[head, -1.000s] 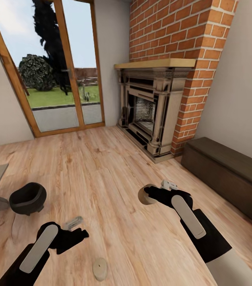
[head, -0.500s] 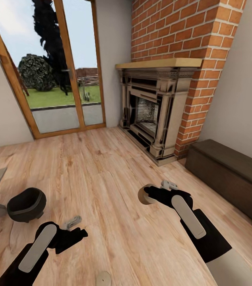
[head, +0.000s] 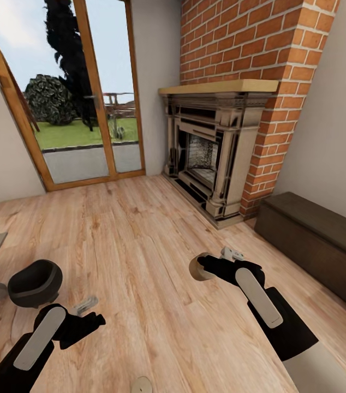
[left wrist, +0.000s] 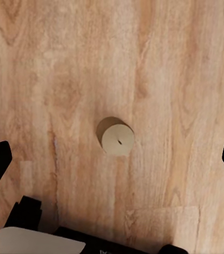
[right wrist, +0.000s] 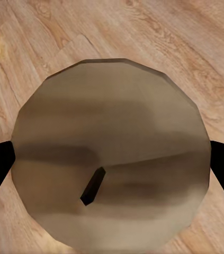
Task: Place each of the two pumpkins and all three candles from the living room inside a cabinet in the living room (use any cabinet), then make sure every cabinet is closed, and position the cauldron so it is next to a table in the living room.
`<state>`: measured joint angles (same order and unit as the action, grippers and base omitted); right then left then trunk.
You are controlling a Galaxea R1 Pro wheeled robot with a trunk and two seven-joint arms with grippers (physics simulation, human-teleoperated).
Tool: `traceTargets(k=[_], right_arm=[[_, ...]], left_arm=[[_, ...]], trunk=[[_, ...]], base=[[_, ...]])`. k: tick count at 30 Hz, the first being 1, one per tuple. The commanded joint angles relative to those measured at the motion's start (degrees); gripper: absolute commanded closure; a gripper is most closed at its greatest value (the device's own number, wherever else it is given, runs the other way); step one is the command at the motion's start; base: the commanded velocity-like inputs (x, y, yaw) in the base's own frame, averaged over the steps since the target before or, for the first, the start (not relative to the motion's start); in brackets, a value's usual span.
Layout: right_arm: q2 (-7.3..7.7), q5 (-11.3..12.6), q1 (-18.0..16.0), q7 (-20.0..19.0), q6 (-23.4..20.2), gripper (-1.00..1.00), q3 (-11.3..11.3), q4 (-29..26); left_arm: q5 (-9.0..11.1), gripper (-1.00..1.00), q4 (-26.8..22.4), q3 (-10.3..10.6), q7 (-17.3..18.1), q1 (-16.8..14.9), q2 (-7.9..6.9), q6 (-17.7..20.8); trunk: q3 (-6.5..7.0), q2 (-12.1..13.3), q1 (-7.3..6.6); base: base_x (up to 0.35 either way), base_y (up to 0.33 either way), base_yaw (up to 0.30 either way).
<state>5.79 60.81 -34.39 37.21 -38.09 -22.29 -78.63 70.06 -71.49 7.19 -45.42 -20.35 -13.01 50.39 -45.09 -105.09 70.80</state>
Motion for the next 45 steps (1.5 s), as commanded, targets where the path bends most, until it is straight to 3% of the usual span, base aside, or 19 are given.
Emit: traceTargets(k=[1,13,22,27,30,35,41,45], right_arm=[[0.04,0.53,-0.06,0.57,0.04,1.0,-0.12,-0.06],[-0.26,0.6,-0.06,0.5,0.12,1.0,-0.12,0.06],[-0.07,0.47,-0.06,0.48,0.06,1.0,-0.19,-0.33],[-0.2,0.45,-0.06,0.49,-0.02,1.0,-0.3,-0.79],[-0.15,0.45,-0.06,0.5,-0.02,1.0,-0.32,-0.91],[-0.11,0.36,-0.06,0.86,-0.12,1.0,-0.36,-1.22],[-0.04,0.38,-0.06,0.93,-0.73,1.0,-0.32,-1.98],[0.07,0.42,-0.06,0.94,-0.89,1.0,-0.3,-5.78]], left_arm=[[0.45,-1.0,0.07,0.11,-0.58,-0.08,0.03,-0.03],[0.25,-1.0,0.15,0.1,-0.55,-0.13,0.19,-0.03],[0.26,-1.0,-0.03,0.16,-0.41,-0.13,0.35,-0.28],[-0.02,-1.0,1.11,0.48,-0.33,-0.18,0.35,-2.66],[-2.49,-1.0,2.15,0.51,1.8,-0.21,0.37,-3.11],[-9.15,-1.0,5.39,0.53,9.35,-0.27,0.99,-6.18],[-12.91,-1.0,8.52,0.7,10.87,-0.27,2.73,-9.14],[-15.93,-1.0,10.52,0.8,11.26,-0.22,3.2,-13.06]], trunk=[[-0.06,-0.03,0.0],[-0.06,-0.03,0.0],[-1.67,-3.64,1.97],[-2.57,-5.64,3.07],[-3.11,-6.85,3.73],[-4.0,-8.85,4.83],[-5.08,-11.26,6.15],[-5.8,-12.86,7.03]], base=[[0.017,0.0,0.0],[0.088,0.0,0.0],[0.001,0.0,0.0],[0.0,0.0,0.0],[0.0,0.0,0.0],[0.0,0.0,0.0],[0.0,0.0,0.0],[0.0,0.0,0.0]])
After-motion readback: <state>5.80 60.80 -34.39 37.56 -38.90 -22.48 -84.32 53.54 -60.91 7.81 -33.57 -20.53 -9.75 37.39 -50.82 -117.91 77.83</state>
